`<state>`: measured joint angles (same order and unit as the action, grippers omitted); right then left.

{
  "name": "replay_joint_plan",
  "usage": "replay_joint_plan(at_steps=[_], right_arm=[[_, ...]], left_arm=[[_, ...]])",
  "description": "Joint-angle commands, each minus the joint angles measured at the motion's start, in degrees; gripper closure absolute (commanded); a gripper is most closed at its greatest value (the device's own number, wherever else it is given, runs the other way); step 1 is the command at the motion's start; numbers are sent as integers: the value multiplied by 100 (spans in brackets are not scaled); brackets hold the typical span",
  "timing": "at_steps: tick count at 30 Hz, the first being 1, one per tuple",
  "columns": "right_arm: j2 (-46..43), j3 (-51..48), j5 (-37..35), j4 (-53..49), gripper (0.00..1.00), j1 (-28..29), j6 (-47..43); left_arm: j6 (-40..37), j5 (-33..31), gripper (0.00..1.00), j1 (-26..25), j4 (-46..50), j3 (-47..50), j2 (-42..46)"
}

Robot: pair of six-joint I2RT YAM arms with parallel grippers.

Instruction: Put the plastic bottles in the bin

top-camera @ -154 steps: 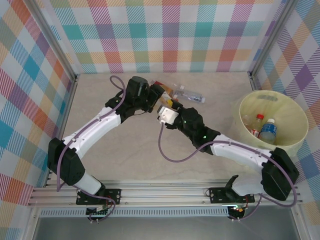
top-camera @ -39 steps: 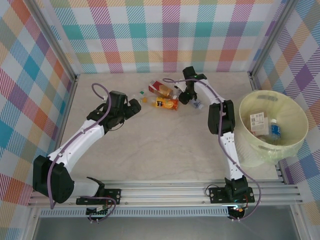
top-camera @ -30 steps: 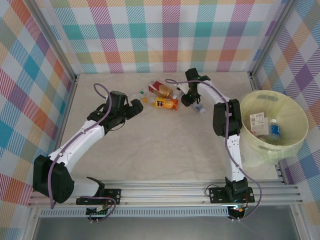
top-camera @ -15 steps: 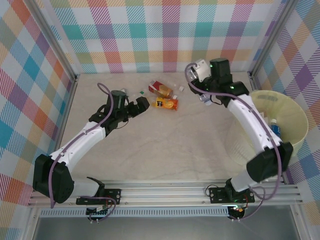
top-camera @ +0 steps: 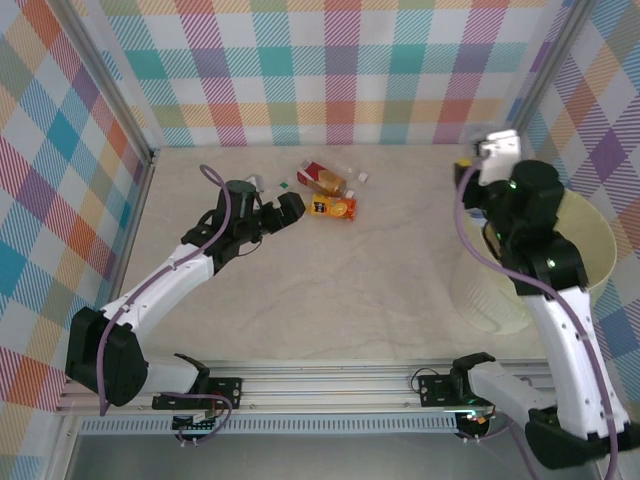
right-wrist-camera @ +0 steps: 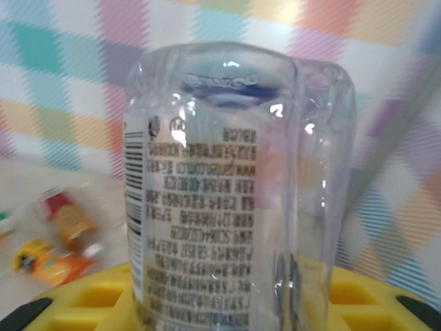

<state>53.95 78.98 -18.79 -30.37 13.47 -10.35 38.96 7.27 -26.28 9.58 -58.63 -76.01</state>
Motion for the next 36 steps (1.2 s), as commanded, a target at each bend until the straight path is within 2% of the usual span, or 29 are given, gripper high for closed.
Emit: replay_joint_plan(at_steps=[1, 7, 13, 15, 19, 23, 25, 26, 28, 31, 36], right_arm=[[-368, -323, -948, 291, 56, -422, 235], [-602, -715, -1639, 312, 55, -1239, -50], [-863, -1277, -2044, 354, 48, -1530, -50], [-1010, -1471, -2129, 313, 42, -1542, 137], [-1217, -1821, -2295, 349, 20, -1550, 273], [-1247, -1726, -2334, 255, 9, -1556, 375], [-1251, -1644, -2331, 262, 0, -1554, 408], [-1247, -1596, -2314, 249, 0, -1550, 420], [-1236, -1503, -2222, 211, 0, -1550, 420], [-1240, -1409, -1695, 143, 0, -1550, 684], [-1221, -1205, -39, 9, 0, -1550, 892]], left_arm=[[14, 110, 0, -91, -237, -51, -94], [12, 73, 0, -114, -156, -123, -130], [-22, -55, 0, -114, 20, -164, -124], [-40, -61, 0, -112, 60, -186, -142], [-85, -191, 0, -107, 214, -262, -238], [-204, -368, 0, -112, 494, -471, -389], [-252, -458, 0, -102, 581, -561, -467], [-266, -487, 0, -99, 581, -600, -510], [-269, -541, 0, -96, 678, -662, -584], [-262, -548, 0, -84, 773, -686, -662], [-240, -577, 0, -34, 786, -719, -796]])
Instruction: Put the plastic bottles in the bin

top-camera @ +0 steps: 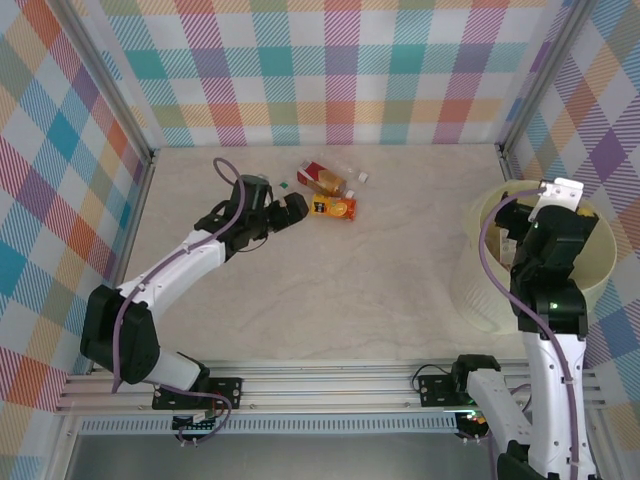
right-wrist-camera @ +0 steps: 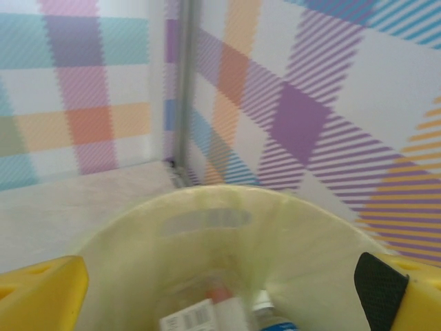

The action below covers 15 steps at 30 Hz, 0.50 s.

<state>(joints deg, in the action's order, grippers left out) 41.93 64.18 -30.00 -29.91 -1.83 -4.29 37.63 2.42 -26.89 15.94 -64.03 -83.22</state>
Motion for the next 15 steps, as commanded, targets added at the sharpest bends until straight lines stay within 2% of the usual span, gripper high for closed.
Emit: replay_joint_plan(at_steps=[1, 5, 8, 10, 15], right_arm=[[26, 360, 1478, -107, 0, -23, 389], [420, 747, 3304, -409, 0, 12, 800], [728, 892, 4329, -350, 0, 191, 1227], [869, 921, 4621, -206, 0, 501, 1372], [1227, 1028, 4329, 73, 0, 1648, 1232]], left_arm=[[-114, -107, 0, 48, 157, -196, -97], [-105, -285, 0, 171, 282, -261, -165], [-149, -253, 0, 297, 241, -251, -190], [-209, -242, 0, 368, 227, -250, -199], [-389, -375, 0, 540, 288, -285, -258]])
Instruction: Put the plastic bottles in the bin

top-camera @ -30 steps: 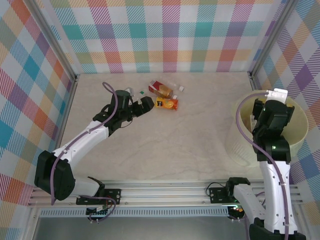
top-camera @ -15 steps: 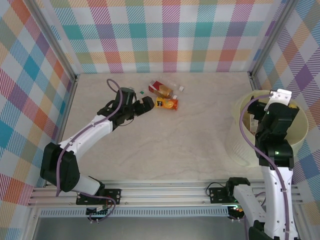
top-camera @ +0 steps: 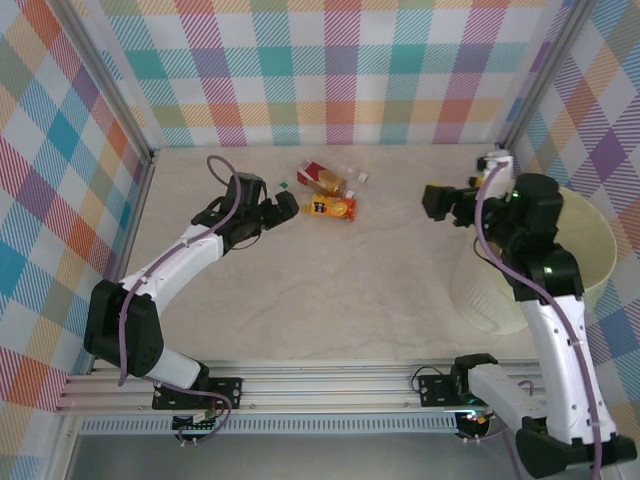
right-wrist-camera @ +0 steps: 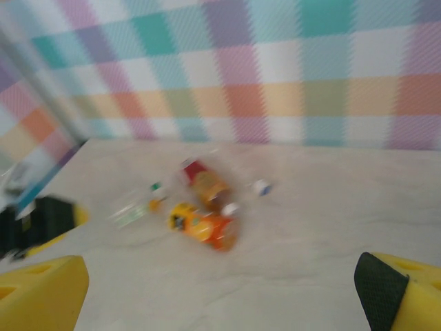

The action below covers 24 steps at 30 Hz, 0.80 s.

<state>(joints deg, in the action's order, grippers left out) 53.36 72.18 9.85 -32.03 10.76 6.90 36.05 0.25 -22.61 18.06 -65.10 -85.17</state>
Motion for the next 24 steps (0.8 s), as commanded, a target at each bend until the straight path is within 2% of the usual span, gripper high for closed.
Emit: replay_joint_plan(at_steps=[1, 6, 11, 17, 21, 24], right_arm=[[190, 279, 251, 304, 0, 585, 102], [695, 332, -140, 574, 0, 1372, 20], [1169, 288, -836, 860, 0, 1930, 113], [1512, 78, -847, 1208, 0, 2057, 581], [1622, 68, -955, 1176, 0, 2084, 638], [1608, 68, -1059, 1100, 0, 2090, 594]], left_arm=[[-301, -236, 0, 148, 81, -195, -79], [-756, -358, 0, 433, 242, -505, -414], [-1365, -245, 0, 699, 669, -1281, -1177], [-2488, -51, 0, 945, 1187, -2540, -2378], [-3220, 353, 0, 1053, 1536, -3468, -3280], [-3704, 172, 0, 1090, 2005, -4111, -3959]])
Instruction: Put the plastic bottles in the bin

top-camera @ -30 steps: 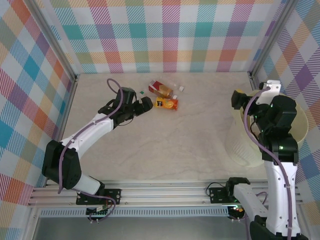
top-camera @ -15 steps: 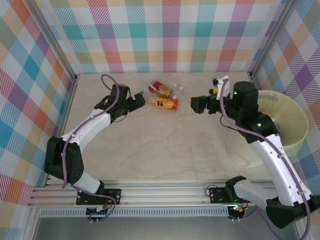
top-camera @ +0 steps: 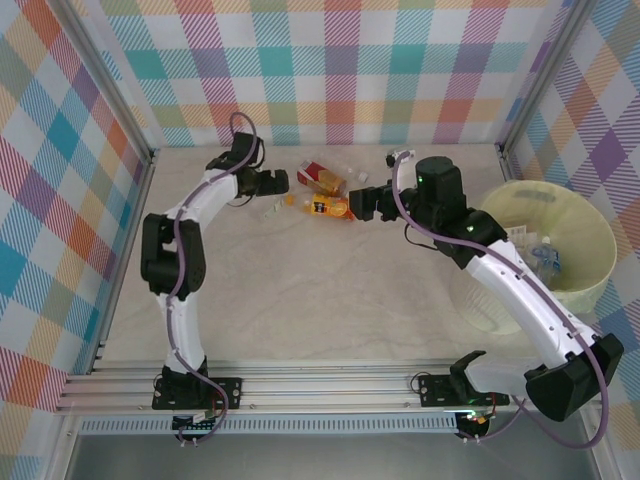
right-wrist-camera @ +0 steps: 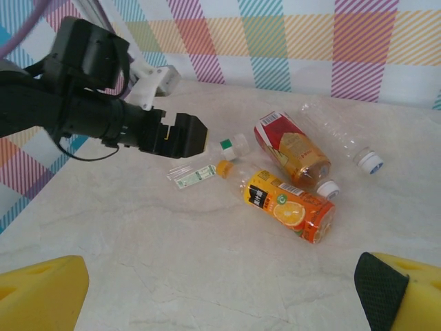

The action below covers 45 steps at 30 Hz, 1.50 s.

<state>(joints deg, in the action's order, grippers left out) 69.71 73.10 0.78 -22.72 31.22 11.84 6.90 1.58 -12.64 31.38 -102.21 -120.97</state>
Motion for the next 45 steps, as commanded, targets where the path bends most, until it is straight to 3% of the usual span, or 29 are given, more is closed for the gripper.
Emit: replay_joint_plan(at_steps=[1, 9, 15, 18, 24, 31, 37, 45], right_arm=[[-49, -32, -195, 137, 0, 42, 78], [-210, -175, -447, 4, 0, 43, -124], [-216, -252, -744, 64, 0, 42, -35], [-274, -345, -686, 182, 0, 42, 81], [-475, -500, -489, 372, 0, 42, 426], [-651, -586, 32, 434, 0, 33, 577], [-627, -366, 752, 400, 0, 10, 856], [-492, -122, 1702, 552, 0, -26, 1126]], left_arm=[[-878, 0, 0, 131, 775, -553, -556], [-1588, 3, 8, 182, 1134, -665, -972], [-1629, -15, 37, 178, 1123, -385, -884], [-1462, 86, 46, 175, 775, 125, -378], [-748, 530, 51, -26, -373, 1666, 1325], [51, 1655, 52, -854, -1721, 2983, 3053], [361, 2573, 53, -1687, -2393, 3146, 3685], [649, 3946, 54, -2165, -3107, 3009, 3889]])
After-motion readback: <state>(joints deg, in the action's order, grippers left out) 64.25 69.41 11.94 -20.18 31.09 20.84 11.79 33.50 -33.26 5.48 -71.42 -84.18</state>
